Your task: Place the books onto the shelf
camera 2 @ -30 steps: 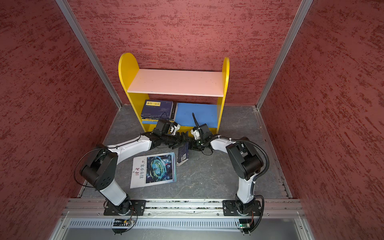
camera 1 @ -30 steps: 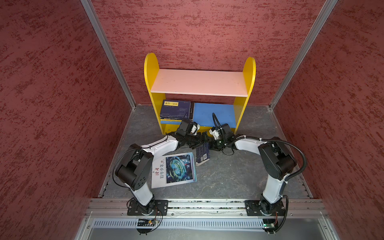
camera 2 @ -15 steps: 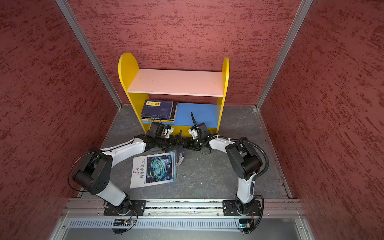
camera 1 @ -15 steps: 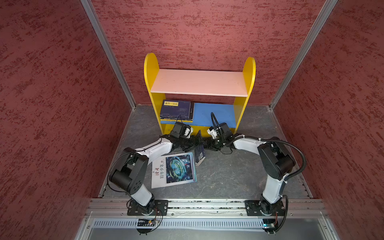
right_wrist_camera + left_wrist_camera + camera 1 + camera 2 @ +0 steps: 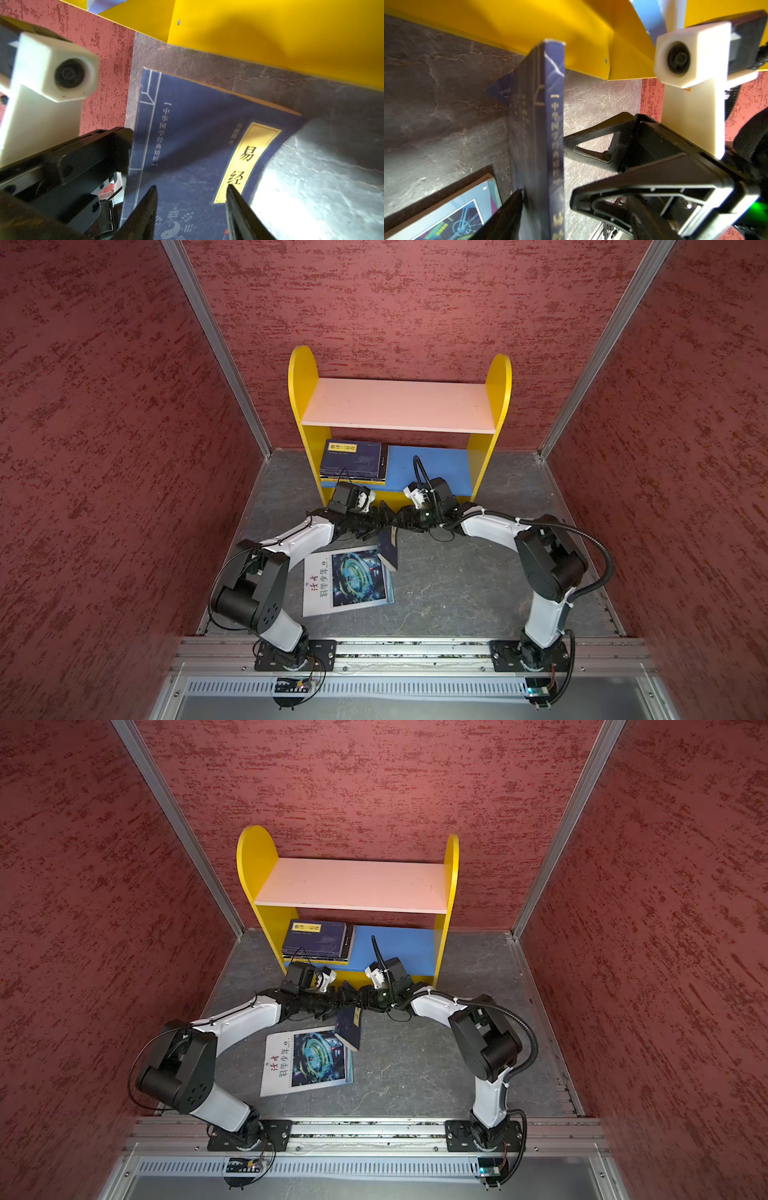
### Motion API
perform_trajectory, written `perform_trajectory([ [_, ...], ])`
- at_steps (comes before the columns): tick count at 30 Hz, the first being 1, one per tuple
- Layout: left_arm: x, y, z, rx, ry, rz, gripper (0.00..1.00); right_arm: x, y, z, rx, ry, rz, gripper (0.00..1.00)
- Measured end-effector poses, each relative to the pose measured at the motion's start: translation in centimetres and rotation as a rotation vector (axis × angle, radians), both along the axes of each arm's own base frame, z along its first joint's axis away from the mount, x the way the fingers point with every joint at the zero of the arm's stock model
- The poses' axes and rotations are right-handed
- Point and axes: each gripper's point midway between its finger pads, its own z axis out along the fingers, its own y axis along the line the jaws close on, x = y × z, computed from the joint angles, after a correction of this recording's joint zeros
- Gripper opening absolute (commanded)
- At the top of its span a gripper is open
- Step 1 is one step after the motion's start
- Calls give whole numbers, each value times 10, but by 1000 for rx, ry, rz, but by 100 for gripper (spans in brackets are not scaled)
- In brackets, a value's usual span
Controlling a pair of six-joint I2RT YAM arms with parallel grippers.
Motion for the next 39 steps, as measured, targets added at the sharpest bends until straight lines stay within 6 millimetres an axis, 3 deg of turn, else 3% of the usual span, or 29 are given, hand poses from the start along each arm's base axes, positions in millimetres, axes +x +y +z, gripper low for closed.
perform_trajectory([
  [4,1,1,1,17,-15,-11,55,1,-1,-3,-10,5,-12,53],
  [19,-2,7,-8,115,-36,-28,43,-2,5,-18,-27,16,0,52],
  [29,-6,14,-13,195,-26,-34,28,1,1,-20,-36,1,-34,53],
  [35,-14,14,-23,226,4,-57,12,5,-5,-14,-15,0,-76,54],
  [39,-17,14,-25,233,17,-64,9,5,-13,-12,-15,13,-110,56],
])
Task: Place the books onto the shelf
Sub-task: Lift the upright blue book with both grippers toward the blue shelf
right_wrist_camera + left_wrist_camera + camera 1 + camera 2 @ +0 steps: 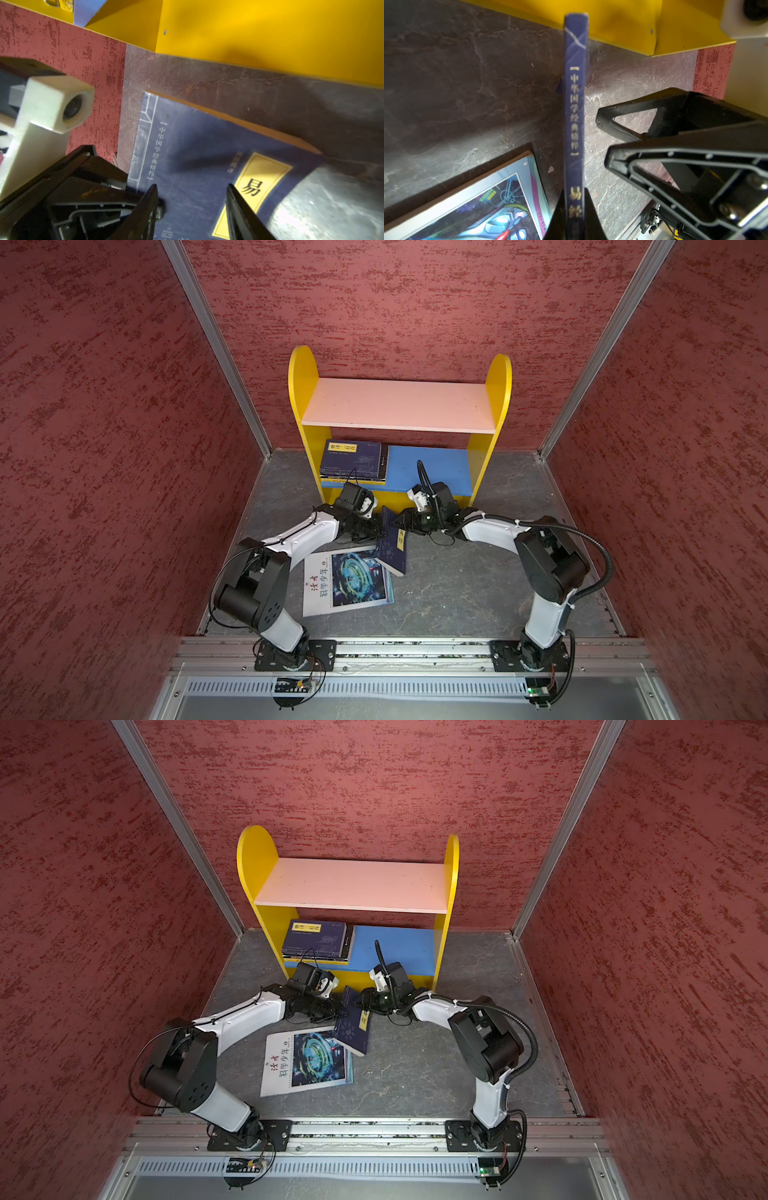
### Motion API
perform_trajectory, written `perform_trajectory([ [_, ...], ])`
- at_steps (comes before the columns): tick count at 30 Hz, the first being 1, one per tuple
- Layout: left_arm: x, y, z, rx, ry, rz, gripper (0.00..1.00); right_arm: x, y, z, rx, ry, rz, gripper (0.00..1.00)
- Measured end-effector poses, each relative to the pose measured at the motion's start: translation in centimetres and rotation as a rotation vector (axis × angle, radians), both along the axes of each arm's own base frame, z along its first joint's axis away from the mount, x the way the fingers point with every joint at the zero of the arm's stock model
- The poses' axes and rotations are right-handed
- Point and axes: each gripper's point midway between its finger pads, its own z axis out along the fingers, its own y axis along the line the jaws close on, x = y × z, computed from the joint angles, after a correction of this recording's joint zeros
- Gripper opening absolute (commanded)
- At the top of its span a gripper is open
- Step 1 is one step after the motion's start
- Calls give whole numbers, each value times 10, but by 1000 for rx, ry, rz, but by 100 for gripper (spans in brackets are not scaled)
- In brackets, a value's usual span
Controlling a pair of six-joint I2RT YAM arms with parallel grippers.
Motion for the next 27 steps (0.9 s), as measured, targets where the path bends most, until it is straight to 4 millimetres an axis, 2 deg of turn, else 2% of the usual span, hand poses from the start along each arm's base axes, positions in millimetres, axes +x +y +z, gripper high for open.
perform_trajectory([
  [4,-4,0,6,-5,-2,-10,7,1,-10,2,-9,11,-45,63],
  [7,-12,-1,29,-45,-36,-33,5,8,-22,17,-6,-19,-104,73],
  [11,-27,-4,78,-154,-109,-82,2,18,-42,59,23,-109,-200,86],
  [16,-33,6,127,-276,-178,-75,2,22,-63,128,84,-258,-303,95],
  [18,-27,13,142,-324,-198,-39,1,21,-69,150,113,-303,-334,98],
  [21,-9,23,161,-394,-236,33,0,22,-75,175,160,-354,-376,99],
  [24,13,28,184,-470,-291,102,0,27,-74,187,208,-378,-398,99],
  [27,34,33,205,-535,-351,170,0,35,-70,191,258,-378,-415,99],
])
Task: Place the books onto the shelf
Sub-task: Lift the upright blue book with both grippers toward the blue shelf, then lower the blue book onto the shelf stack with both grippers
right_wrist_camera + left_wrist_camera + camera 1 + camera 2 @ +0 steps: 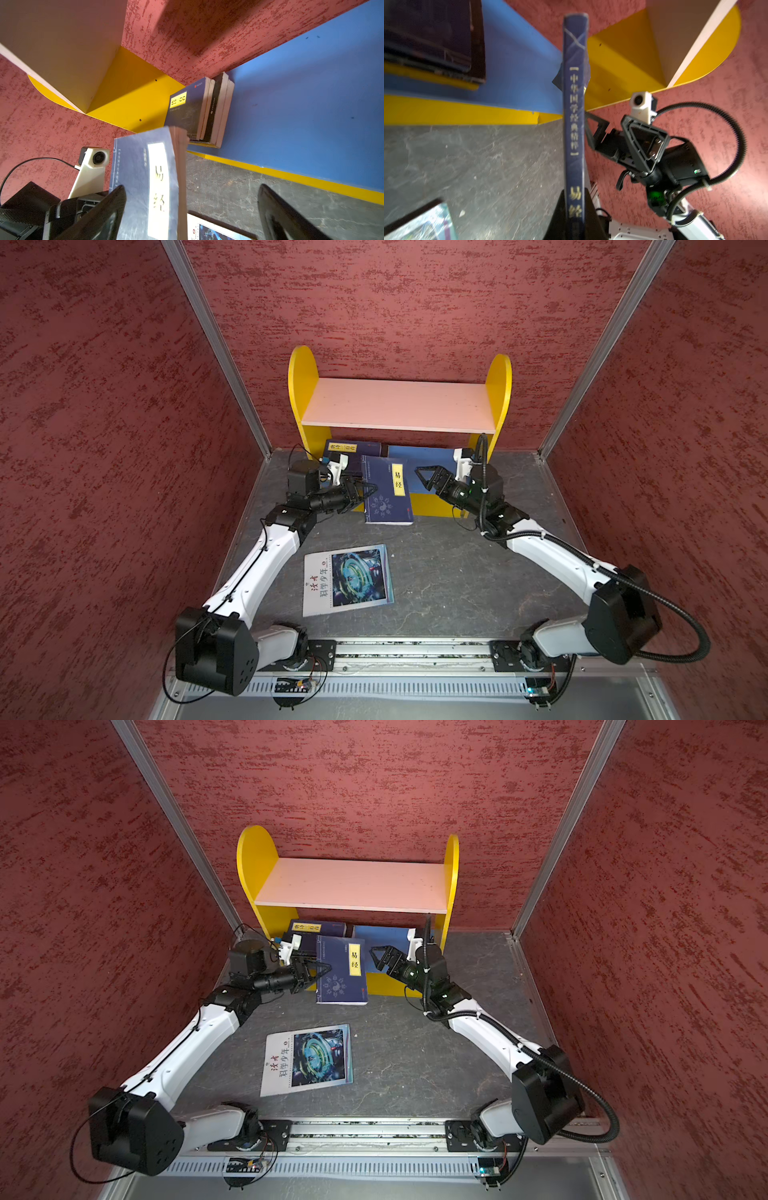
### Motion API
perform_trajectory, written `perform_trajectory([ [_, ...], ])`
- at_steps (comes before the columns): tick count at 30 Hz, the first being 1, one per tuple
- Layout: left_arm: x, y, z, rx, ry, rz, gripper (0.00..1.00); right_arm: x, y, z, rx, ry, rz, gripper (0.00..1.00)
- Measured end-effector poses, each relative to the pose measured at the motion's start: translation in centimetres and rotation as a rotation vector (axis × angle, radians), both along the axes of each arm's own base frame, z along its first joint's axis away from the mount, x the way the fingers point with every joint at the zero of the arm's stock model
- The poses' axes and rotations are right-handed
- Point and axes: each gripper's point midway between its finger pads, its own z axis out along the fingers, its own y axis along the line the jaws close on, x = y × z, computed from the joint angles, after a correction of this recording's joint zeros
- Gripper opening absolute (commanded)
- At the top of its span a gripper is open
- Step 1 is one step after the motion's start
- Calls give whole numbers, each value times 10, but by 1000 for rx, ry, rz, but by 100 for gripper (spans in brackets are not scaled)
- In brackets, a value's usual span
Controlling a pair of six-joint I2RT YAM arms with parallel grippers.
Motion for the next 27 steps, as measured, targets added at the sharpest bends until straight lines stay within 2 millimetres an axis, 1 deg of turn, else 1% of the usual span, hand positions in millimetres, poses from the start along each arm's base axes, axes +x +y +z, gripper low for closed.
perform_trajectory([
  [3,22,6,11,-60,-4,76,0,8,4,3,57,-7,-11,99],
  [6,46,18,12,-106,9,163,0,15,7,0,87,-1,-21,99],
  [8,59,26,10,-121,22,221,0,22,10,-2,96,13,-23,95],
  [12,78,42,15,-153,16,345,0,38,22,5,140,16,-16,90],
  [17,96,58,26,-199,-27,473,0,50,47,12,206,21,37,85],
  [20,108,66,27,-225,-40,529,0,52,64,14,254,28,86,83],
  [22,113,66,27,-243,-42,549,0,54,75,14,288,36,120,80],
  [25,119,64,27,-258,-53,571,0,55,95,11,324,52,174,79],
  [27,121,64,29,-266,-53,587,0,55,107,11,335,59,206,76],
])
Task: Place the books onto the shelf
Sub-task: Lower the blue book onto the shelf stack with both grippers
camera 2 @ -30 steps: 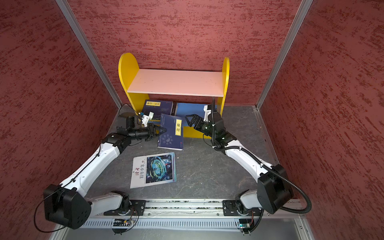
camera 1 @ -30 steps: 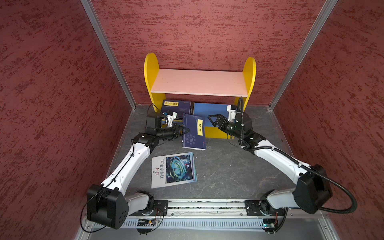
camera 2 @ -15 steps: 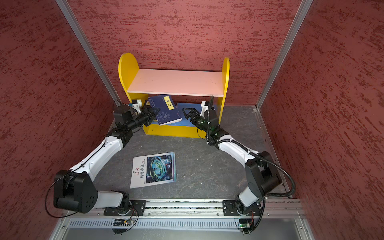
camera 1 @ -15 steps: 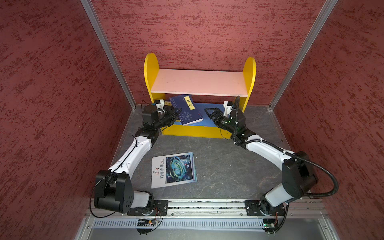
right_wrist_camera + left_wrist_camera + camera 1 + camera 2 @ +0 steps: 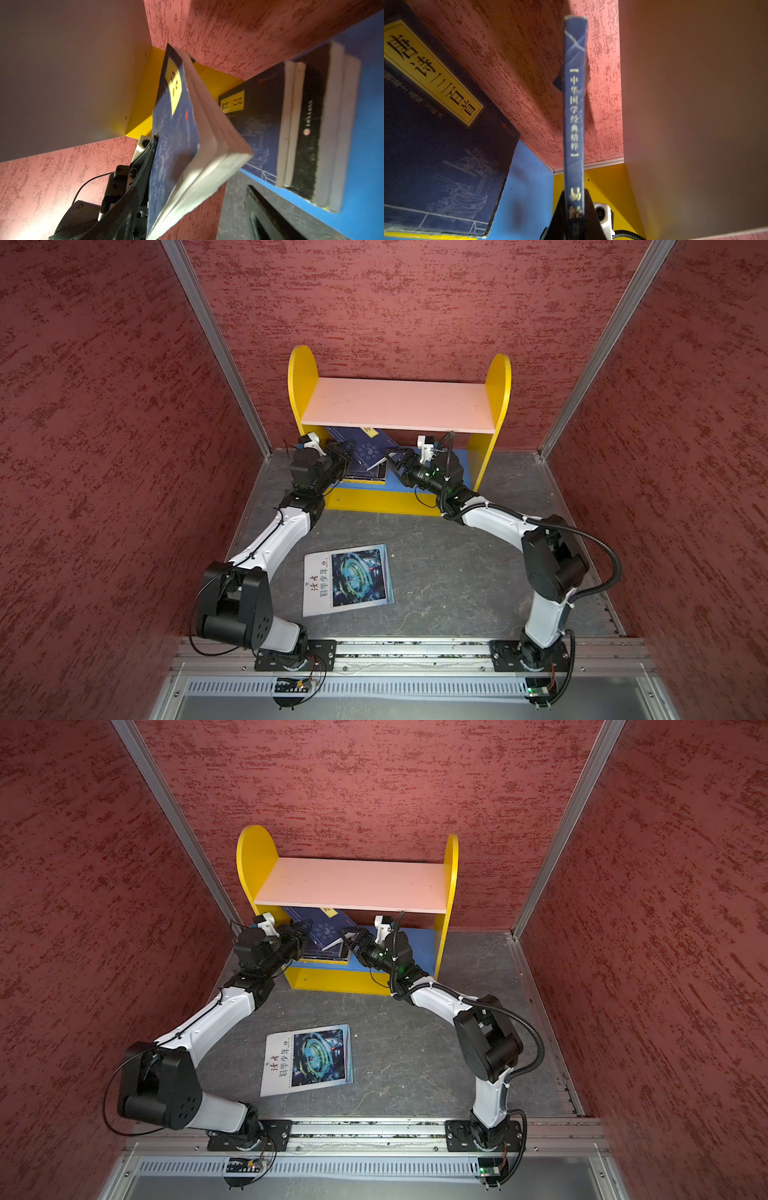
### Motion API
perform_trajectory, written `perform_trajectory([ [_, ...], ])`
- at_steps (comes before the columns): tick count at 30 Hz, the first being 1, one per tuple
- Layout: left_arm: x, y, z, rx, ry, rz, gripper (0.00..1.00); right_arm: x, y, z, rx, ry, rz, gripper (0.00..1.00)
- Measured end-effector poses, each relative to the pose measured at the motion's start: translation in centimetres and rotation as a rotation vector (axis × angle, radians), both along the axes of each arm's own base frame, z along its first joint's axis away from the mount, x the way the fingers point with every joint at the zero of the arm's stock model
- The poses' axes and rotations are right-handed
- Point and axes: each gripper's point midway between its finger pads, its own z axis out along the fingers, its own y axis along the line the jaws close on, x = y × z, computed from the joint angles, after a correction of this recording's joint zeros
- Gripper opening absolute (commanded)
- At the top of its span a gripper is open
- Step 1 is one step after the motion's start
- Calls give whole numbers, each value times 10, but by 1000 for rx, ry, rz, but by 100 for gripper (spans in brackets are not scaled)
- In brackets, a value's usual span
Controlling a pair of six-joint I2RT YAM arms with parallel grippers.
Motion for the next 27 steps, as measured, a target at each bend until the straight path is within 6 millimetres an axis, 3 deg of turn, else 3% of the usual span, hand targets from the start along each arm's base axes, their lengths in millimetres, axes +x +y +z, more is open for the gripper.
perform_trajectory([
  [5,5,0,2,-13,2,35,0,-1,19,12,47,-5,55,65],
  [17,5,-5,3,-26,0,71,2,4,25,16,121,7,74,17],
  [19,5,-5,2,-25,4,73,4,5,25,17,128,10,74,13],
  [23,5,-4,1,-21,11,77,16,5,25,19,135,16,74,7],
  [27,2,-5,-1,-8,25,57,48,7,24,16,126,26,81,2],
])
